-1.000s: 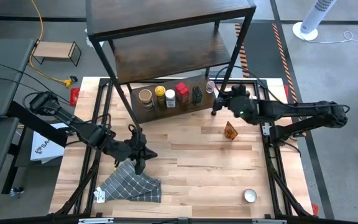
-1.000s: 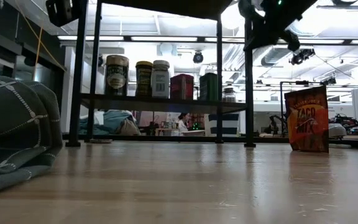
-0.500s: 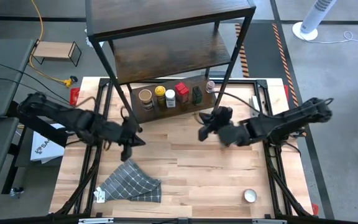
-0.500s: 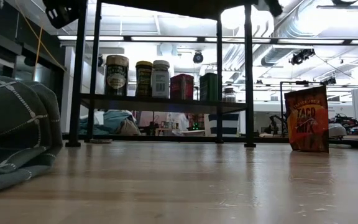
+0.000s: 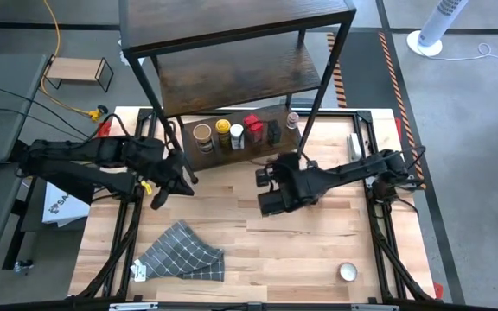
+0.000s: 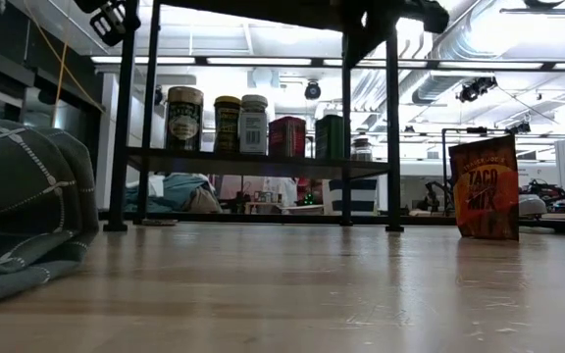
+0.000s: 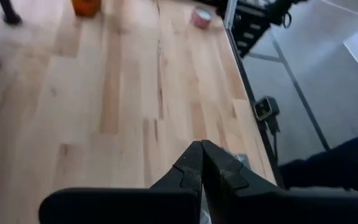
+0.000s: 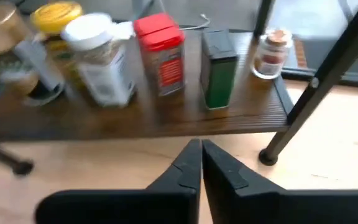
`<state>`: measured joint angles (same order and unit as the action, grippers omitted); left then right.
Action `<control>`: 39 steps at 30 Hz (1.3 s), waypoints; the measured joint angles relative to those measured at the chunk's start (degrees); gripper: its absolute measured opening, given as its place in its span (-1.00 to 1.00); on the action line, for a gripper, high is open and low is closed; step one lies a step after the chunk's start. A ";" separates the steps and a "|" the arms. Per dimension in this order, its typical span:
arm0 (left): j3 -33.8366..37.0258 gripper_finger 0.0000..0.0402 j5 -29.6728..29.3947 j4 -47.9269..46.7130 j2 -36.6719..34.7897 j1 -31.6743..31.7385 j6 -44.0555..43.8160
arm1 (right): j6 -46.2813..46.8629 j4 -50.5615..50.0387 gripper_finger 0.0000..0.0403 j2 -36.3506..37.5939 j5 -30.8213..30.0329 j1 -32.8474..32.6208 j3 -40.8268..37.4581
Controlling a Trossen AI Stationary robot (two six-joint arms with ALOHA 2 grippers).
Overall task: Shelf spices
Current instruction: Remove the black seasoning can from the shelf
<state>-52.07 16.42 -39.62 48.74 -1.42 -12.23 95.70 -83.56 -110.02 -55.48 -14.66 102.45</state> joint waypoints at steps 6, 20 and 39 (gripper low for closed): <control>0.00 -1.00 0.23 -2.66 0.06 0.01 0.44 | 6.11 1.04 -0.36 5.39 1.24 2.03 -5.07; 20.03 -1.00 2.01 21.11 -8.20 -3.39 -16.70 | -39.19 42.38 0.31 8.66 6.38 12.09 -18.23; 29.83 -1.00 -1.72 27.76 -10.20 -5.13 -19.21 | -29.06 41.71 0.31 8.57 -0.75 12.14 -25.89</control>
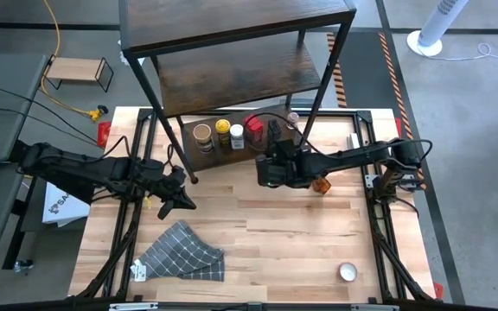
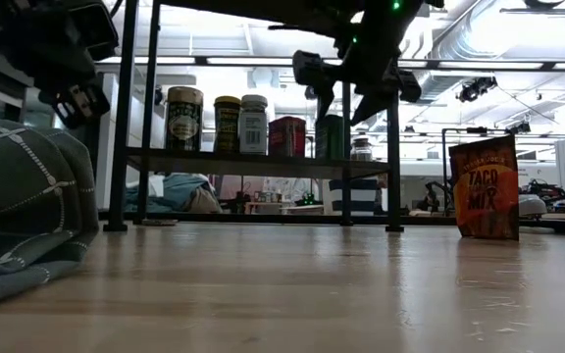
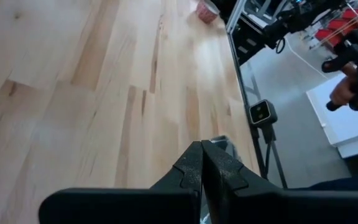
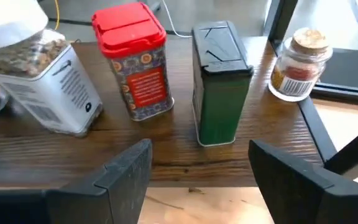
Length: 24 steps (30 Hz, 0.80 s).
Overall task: Shelf spices
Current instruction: Remove the black seasoning can from the shelf
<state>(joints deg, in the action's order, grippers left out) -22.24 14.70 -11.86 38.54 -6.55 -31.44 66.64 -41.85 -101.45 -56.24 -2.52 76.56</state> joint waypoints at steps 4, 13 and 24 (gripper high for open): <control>0.00 -1.00 -0.26 0.23 -0.04 0.00 0.81 | -3.05 2.68 0.31 0.00 -3.34 1.83 -1.99; 0.00 -1.00 -0.26 1.85 -0.04 0.00 0.16 | -16.28 16.39 0.31 0.00 -3.69 5.78 -5.59; -0.02 -1.00 -1.11 2.90 -0.04 0.00 -3.33 | -20.40 24.90 0.20 0.00 -1.94 8.91 -10.82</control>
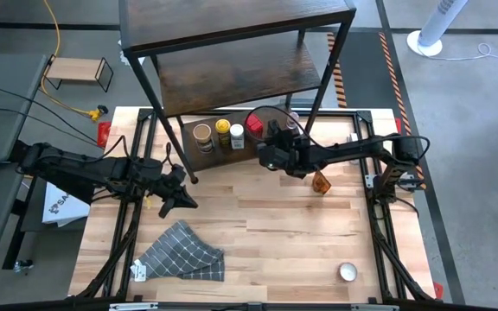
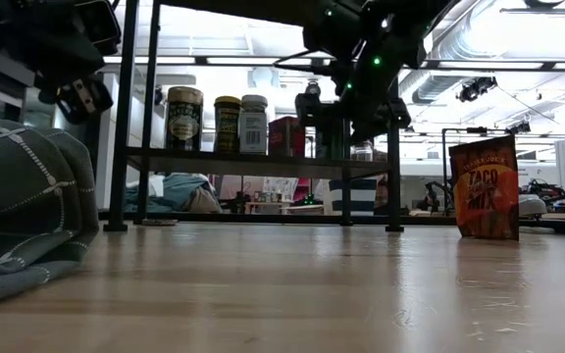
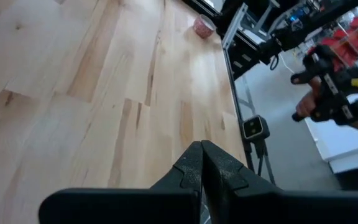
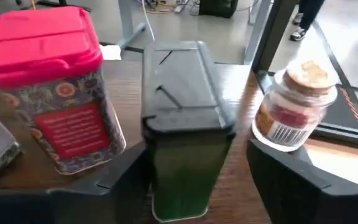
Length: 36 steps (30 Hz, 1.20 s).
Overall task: Shelf spices
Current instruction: Remove the black seasoning can from the shelf
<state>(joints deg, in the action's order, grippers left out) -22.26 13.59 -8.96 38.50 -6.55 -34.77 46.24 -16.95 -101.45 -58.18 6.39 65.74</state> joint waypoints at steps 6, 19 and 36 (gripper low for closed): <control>0.00 -1.00 -0.36 6.34 -0.01 0.00 -5.15 | -2.63 2.10 -0.44 0.04 3.35 -0.66 -0.12; -2.54 -1.00 -2.34 18.27 -1.32 -0.28 -9.71 | -1.14 -4.65 -0.55 8.37 9.33 -5.82 -0.03; -3.72 -1.00 -12.39 22.77 -5.29 -0.48 -9.99 | 42.71 -42.09 -0.55 16.08 14.47 -34.14 0.03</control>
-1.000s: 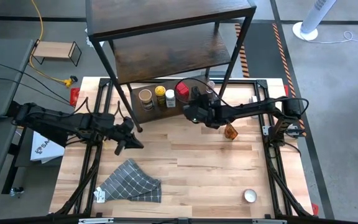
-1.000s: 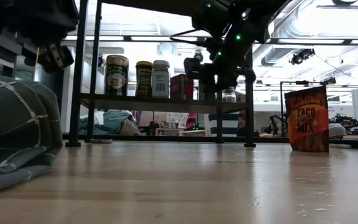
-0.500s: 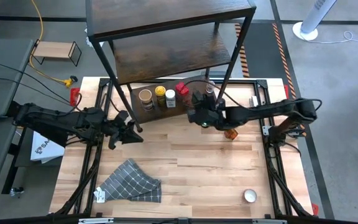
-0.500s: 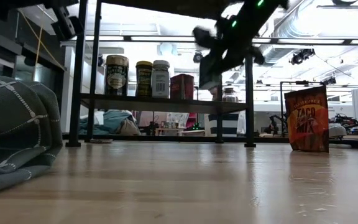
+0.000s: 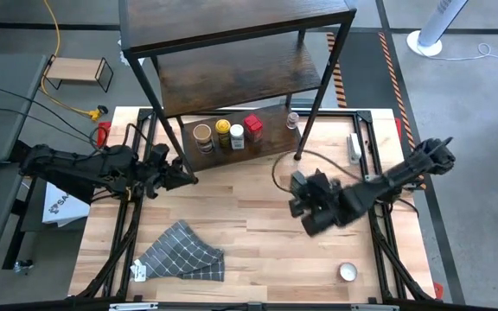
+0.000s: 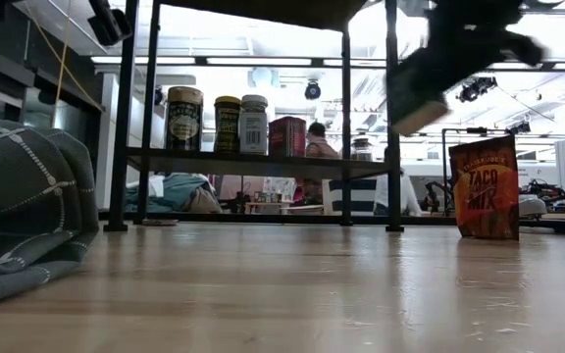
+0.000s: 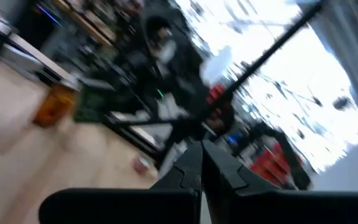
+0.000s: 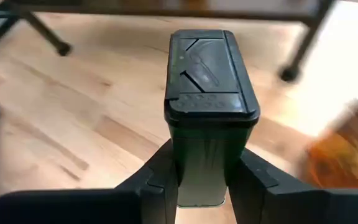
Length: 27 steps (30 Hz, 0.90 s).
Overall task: Shelf spices
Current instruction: Remove the black seasoning can from the shelf
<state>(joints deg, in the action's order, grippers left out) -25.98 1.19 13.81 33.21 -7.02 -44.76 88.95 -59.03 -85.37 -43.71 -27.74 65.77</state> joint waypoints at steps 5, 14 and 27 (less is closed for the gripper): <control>0.00 -1.00 -11.19 2.53 1.82 -2.41 -0.23 | 15.12 -10.74 -0.55 -4.51 -3.59 -7.51 -0.05; 0.00 -1.00 -28.40 15.11 11.94 -10.72 -1.64 | 30.51 -7.73 -0.55 -11.91 -5.95 -14.78 -5.56; 0.00 -1.00 -33.81 19.38 24.25 -16.46 -12.12 | 28.43 5.29 -0.55 -12.10 -5.75 -17.49 -16.91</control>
<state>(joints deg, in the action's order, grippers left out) -25.98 -32.62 33.19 57.46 -23.49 -56.88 117.38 -53.74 -97.47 -49.46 -45.23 48.86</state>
